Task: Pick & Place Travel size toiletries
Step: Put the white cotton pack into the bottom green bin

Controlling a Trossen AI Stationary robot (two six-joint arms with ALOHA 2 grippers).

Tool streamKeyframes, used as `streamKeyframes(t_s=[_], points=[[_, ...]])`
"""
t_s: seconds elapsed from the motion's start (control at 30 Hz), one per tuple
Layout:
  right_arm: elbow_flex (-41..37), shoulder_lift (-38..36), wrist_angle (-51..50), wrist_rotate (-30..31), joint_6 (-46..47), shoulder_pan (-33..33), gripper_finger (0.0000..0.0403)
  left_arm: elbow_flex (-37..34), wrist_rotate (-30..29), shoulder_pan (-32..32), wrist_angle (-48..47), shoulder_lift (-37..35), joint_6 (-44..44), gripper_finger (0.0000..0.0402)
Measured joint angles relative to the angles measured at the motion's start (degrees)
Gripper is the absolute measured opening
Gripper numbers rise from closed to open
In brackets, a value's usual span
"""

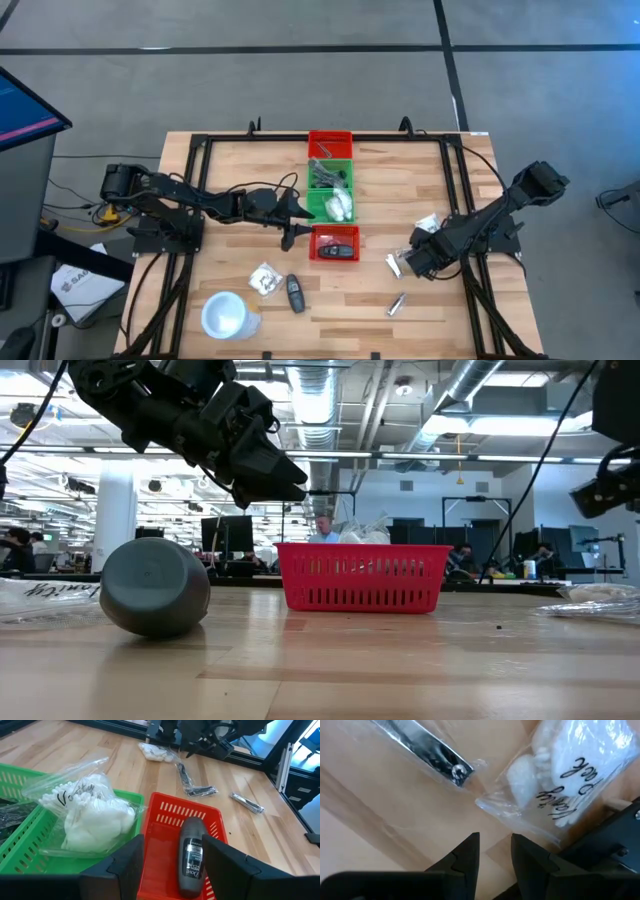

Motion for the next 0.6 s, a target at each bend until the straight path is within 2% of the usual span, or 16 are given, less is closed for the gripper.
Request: streamKeyframes(t_s=[0.27,0.6], points=[[-3.34,0.00,1.80,0.06,-1.94,0.00,0.0103,0.00,0.02,0.00,0.02,0.00,0.02,0.0190],[-3.39,0.00,3.47,2.45,-5.84,-1.30,0.0103,0.00,0.02,0.00,0.33,0.02,0.11,0.0190]])
